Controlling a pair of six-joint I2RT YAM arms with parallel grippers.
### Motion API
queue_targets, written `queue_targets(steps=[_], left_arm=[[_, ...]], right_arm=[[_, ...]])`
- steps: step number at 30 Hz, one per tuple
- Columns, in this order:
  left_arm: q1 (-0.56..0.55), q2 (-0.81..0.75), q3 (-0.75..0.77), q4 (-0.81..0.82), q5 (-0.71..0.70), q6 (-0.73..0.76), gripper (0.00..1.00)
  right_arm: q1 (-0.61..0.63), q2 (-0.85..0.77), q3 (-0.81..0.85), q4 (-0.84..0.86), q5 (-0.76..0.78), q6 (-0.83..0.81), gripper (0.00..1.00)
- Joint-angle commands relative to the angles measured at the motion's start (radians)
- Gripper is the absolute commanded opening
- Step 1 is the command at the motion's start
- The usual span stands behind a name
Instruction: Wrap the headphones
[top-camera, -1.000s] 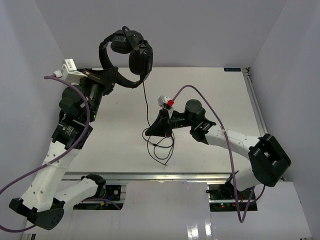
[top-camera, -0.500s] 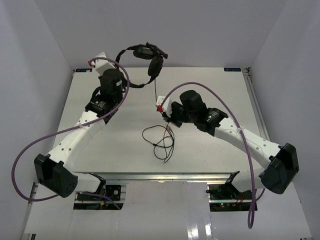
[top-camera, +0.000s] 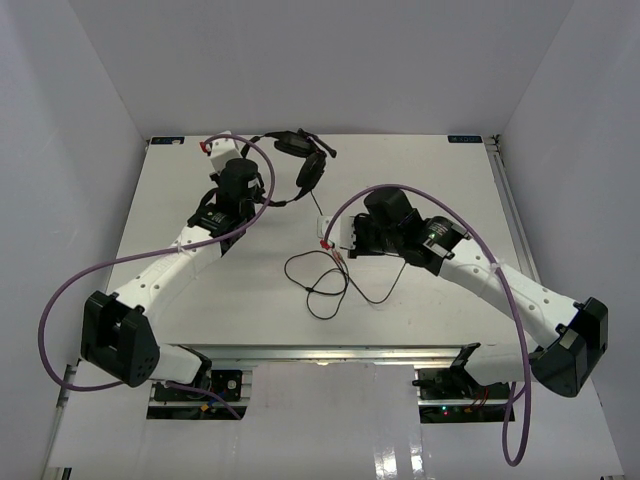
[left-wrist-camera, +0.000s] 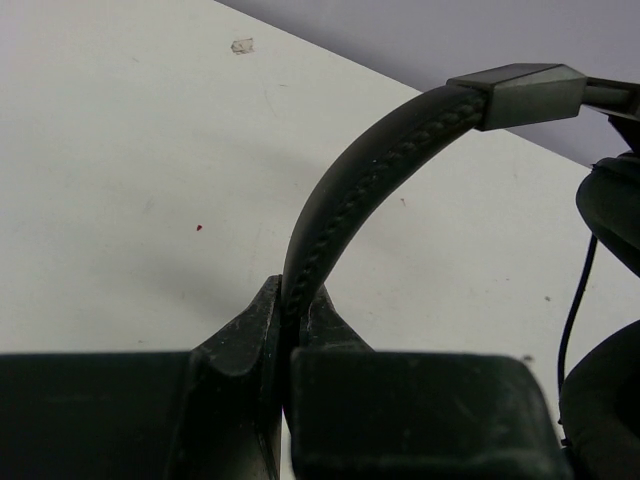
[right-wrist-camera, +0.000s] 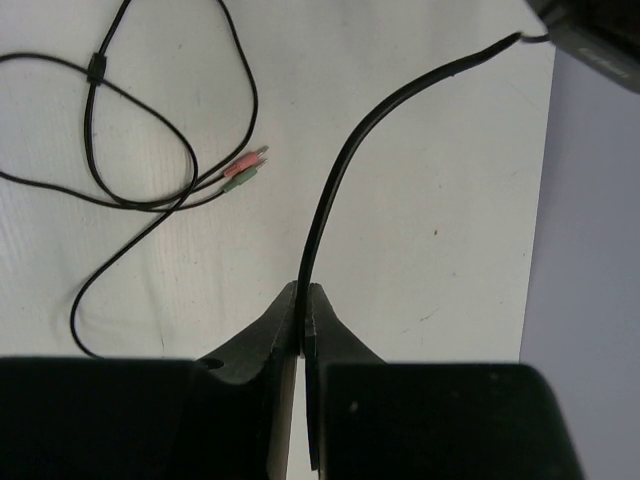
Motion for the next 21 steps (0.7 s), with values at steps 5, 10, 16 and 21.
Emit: queue_targets(steps=[5,10,16,21], left_arm=[[-0.002,-0.069,0.071,0.004,0.077,-0.314,0.0],[-0.002,0.032,0.109,-0.014,0.095,-0.492,0.0],[-0.035,0.186,0.207,-0.043,0.049,-0.559,0.0],[-0.085,0.27,0.24,-0.039,0.038,-0.482,0.0]], right_arm=[[0.012,-0.036,-0.044,-0.067,-0.032,-0.086,0.08],[0.088,0.042,0.041,-0.073,0.078,-0.102,0.08],[0.16,0.048,0.029,0.008,0.29,-0.185,0.08],[0.161,0.019,0.029,0.083,0.433,-0.262,0.09]])
